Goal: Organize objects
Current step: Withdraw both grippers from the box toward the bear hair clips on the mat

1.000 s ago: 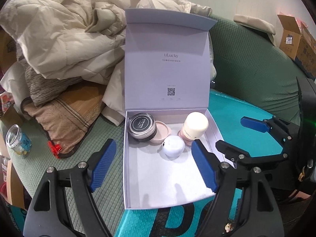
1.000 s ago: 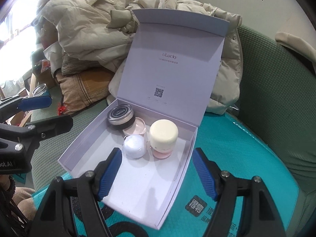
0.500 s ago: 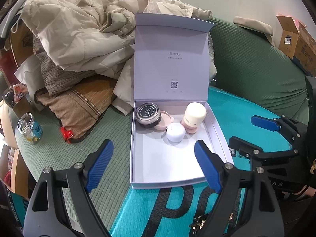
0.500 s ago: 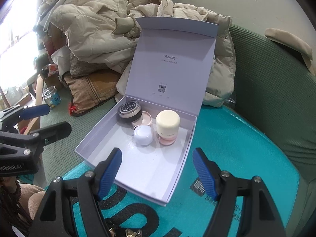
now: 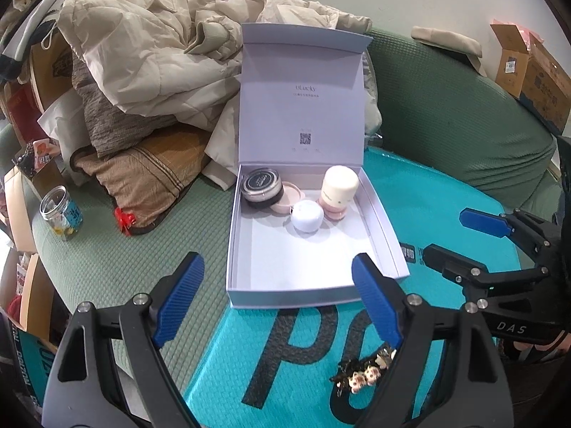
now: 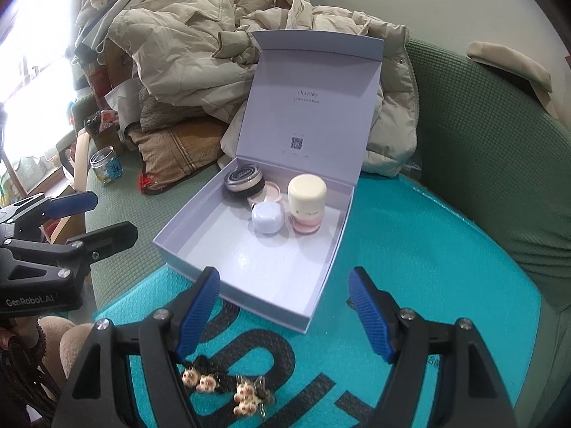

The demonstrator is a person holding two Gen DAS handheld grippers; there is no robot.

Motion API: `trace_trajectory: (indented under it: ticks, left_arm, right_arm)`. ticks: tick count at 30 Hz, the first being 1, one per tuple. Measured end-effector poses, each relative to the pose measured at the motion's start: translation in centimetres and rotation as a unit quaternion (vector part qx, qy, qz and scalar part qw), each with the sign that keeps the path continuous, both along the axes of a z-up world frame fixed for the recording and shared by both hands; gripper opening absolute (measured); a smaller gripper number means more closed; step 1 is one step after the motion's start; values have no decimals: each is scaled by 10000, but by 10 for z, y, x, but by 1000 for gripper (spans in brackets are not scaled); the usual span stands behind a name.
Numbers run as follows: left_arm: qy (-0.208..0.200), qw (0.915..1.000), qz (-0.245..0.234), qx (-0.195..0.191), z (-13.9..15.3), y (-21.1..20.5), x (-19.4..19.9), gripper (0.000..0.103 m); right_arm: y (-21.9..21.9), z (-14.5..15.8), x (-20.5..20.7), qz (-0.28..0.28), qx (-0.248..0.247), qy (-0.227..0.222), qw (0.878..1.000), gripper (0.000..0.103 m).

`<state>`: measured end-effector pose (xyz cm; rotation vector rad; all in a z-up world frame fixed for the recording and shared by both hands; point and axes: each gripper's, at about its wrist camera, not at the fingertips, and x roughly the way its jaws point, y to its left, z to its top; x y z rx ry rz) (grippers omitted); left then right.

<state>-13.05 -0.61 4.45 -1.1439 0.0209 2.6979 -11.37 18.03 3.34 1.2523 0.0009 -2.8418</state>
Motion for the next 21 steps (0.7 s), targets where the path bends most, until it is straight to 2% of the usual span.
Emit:
trace_trajectory:
  ticks: [21]
  left_arm:
    - [-244,9995,-91,-192,-36,4,57,84]
  right_arm:
    - [-17,-36,46,209,-104,-357,9991,75]
